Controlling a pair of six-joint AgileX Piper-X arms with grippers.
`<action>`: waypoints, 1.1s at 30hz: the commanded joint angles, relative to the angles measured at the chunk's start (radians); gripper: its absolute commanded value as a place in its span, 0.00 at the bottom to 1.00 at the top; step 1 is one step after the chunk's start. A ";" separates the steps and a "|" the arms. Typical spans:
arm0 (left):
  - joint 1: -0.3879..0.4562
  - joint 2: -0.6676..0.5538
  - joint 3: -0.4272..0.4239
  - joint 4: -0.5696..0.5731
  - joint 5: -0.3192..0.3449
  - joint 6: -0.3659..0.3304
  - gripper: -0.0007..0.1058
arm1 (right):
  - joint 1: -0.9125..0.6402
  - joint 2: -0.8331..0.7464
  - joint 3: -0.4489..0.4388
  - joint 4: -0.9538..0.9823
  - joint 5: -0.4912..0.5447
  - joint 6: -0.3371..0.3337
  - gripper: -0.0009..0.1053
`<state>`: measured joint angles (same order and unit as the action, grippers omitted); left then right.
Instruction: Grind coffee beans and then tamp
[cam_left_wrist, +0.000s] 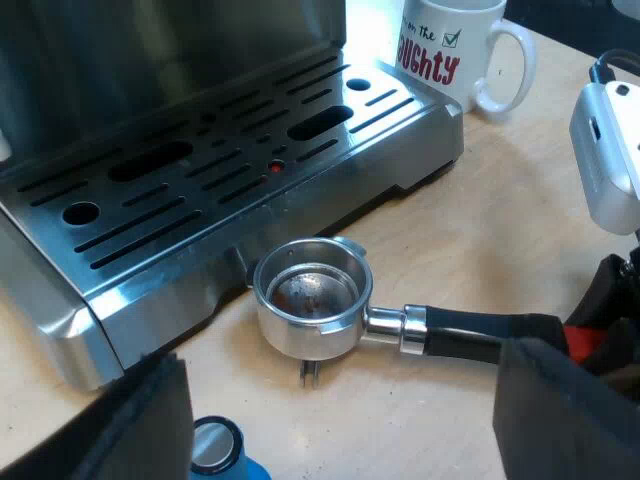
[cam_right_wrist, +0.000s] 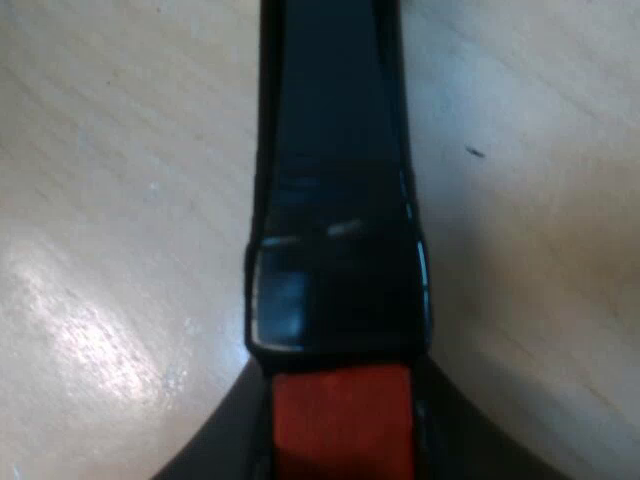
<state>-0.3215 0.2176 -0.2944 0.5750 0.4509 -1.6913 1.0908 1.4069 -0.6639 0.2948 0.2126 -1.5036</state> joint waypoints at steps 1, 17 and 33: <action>-0.001 -0.005 0.001 -0.011 -0.007 -0.003 0.62 | -0.005 0.001 -0.005 0.046 0.008 0.005 0.01; -0.001 -0.005 0.001 -0.011 -0.006 -0.003 0.62 | -0.005 0.001 -0.005 0.113 -0.007 0.008 0.38; -0.001 -0.005 0.001 -0.013 -0.006 -0.003 0.62 | -0.005 -0.117 -0.047 0.385 -0.008 0.073 0.69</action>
<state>-0.3215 0.2176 -0.2944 0.5750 0.4509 -1.6913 1.0895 1.3041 -0.6990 0.6544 0.2066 -1.4279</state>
